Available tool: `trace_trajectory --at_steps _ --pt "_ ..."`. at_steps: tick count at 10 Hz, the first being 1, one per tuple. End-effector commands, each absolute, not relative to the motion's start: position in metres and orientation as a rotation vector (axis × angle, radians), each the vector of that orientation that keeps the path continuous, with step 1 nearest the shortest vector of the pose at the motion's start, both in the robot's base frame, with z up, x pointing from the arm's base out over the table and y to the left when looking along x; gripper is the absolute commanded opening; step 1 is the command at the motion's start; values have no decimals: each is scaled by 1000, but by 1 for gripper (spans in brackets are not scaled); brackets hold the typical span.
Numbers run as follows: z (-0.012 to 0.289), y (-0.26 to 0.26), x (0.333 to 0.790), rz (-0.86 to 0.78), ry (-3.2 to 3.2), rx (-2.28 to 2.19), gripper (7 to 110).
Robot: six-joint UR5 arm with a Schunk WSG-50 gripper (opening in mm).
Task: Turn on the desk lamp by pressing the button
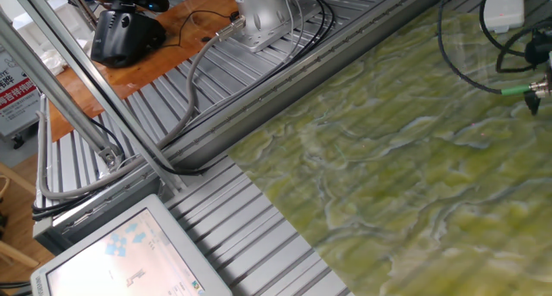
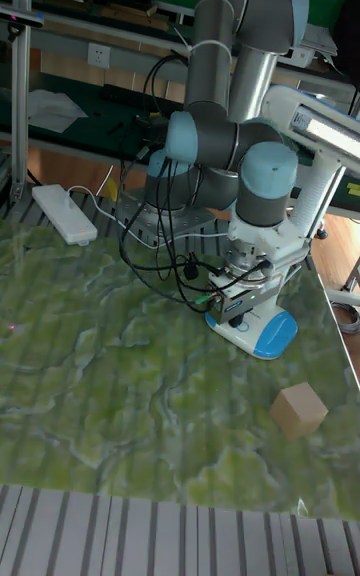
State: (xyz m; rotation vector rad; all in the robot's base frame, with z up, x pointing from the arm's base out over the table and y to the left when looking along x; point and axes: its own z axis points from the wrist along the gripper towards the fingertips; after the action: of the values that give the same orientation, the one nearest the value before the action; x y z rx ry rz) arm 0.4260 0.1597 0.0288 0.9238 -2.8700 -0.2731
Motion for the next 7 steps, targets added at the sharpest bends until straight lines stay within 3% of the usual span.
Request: trace_trajectory --at_steps 1,4,5,7 --pt "118 134 421 -315 -2754 946 7" --pt "175 132 428 -382 -2780 890 7" --pt "177 126 445 -402 -2836 861 7" --pt "162 94 494 -289 -3021 751 7"
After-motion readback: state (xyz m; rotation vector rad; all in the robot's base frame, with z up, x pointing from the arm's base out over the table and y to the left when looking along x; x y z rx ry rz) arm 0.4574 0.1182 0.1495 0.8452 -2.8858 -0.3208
